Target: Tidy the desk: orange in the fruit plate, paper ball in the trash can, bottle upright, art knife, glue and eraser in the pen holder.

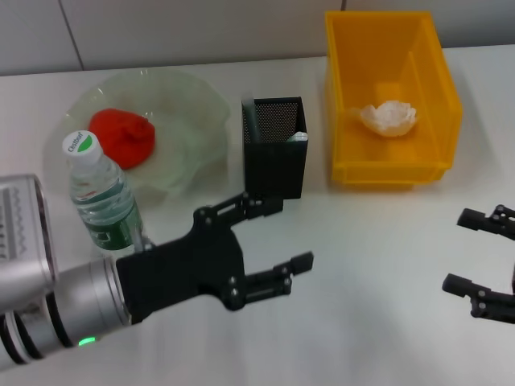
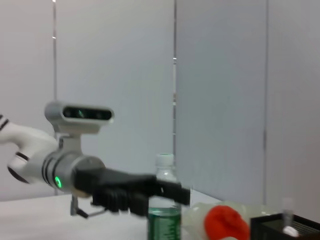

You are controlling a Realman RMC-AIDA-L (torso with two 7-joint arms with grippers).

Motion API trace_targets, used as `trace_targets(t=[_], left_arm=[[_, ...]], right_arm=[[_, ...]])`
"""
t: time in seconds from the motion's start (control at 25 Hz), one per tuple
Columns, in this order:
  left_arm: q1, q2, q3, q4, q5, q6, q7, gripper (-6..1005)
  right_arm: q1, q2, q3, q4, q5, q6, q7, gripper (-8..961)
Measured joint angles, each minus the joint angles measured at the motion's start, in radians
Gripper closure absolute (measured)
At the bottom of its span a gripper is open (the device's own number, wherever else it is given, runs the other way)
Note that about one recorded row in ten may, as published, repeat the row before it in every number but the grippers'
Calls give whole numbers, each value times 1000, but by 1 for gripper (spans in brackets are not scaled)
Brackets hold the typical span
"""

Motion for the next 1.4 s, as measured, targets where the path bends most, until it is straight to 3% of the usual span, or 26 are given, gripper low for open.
trace_targets(t=[0.4,0.96,1.4], left_arm=[[-4,1,25,-49,25,-31,15,217],[8,5,17,-50,30,-29,17,216],[52,12,-19,-46,32,-2,20,216]], right_arm=[[65,7,-9,0,-57,-12,39,147],[90,14,-11,0,-90,8,68,147],[115,22,-11,7,-114,40,76,147]])
